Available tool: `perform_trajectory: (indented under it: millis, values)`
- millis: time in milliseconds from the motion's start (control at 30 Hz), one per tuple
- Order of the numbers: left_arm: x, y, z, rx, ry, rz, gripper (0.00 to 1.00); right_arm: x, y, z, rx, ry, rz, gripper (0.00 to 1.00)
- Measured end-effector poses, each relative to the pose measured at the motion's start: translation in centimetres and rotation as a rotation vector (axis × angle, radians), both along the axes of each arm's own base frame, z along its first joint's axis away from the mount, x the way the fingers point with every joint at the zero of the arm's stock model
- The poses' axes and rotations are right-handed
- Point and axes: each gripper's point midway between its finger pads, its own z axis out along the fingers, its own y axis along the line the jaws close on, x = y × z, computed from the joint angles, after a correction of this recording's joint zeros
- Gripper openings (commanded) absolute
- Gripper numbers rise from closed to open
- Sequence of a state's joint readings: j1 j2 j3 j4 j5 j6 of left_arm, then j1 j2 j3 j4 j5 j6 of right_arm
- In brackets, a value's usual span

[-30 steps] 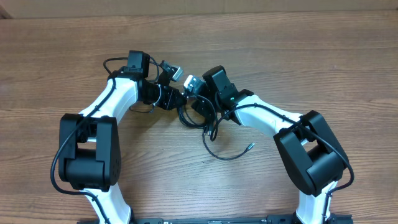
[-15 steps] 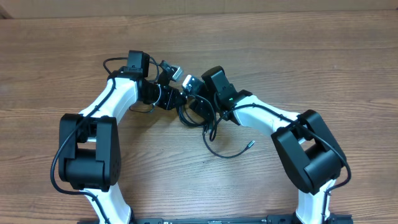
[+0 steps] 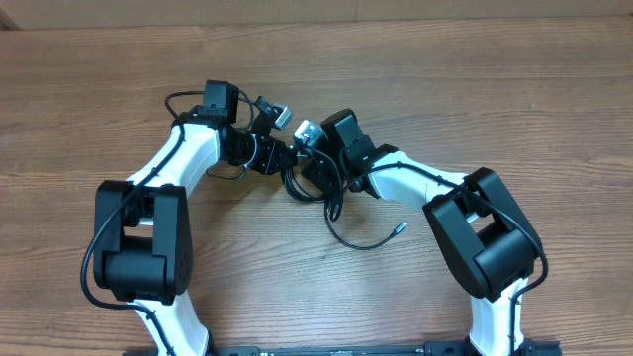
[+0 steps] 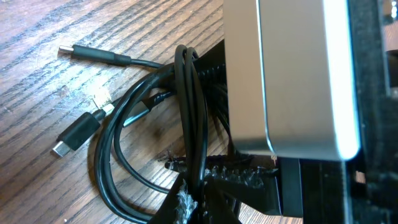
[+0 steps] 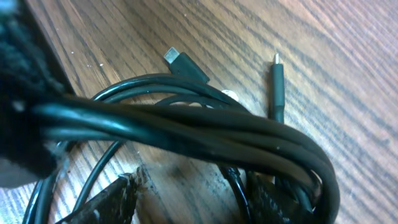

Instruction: Untangle cables

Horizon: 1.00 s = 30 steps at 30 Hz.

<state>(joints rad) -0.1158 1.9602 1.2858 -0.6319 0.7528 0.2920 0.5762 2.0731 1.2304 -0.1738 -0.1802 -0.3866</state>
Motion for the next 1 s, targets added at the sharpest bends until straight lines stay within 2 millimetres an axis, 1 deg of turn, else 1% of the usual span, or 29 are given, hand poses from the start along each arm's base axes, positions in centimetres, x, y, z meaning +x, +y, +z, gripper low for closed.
perform_trajectory:
  millis: [133,267,300,600,633,667,733,900,1000]
  values:
    - [0.0,0.0,0.0,0.0,0.0,0.0,0.04,-0.6,-0.3,-0.3,-0.013,0.045,-0.008,0.61]
    - [0.0,0.0,0.0,0.0,0.001,0.0,0.04,-1.2,-0.5,-0.3,-0.021,0.079,-0.009,0.56]
    - [0.0,0.0,0.0,0.0,0.001,0.0,0.04,-1.4,-0.5,-0.3,-0.014,0.093,-0.004,0.51]
    - [-0.1,0.0,0.0,0.001,0.004,0.0,0.04,-2.5,-0.3,0.2,0.044,0.167,0.023,0.48]
    - [-0.1,0.0,0.0,0.001,0.004,0.0,0.04,-2.7,-0.3,0.3,0.044,0.174,0.022,0.49]
    - [-0.1,0.0,0.0,0.001,0.004,0.0,0.04,-2.8,-0.4,0.3,0.044,0.18,0.021,0.55]
    - [-0.1,0.0,0.0,0.001,0.004,0.0,0.04,-3.1,-0.4,0.5,0.048,0.188,0.018,0.61]
    - [-0.1,0.0,0.0,0.001,0.004,0.0,0.04,-2.8,-0.2,1.5,0.067,0.168,0.021,0.64]
    - [-0.1,0.0,0.0,0.001,0.004,0.0,0.04,-2.7,-0.1,1.8,0.075,0.159,0.02,0.69]
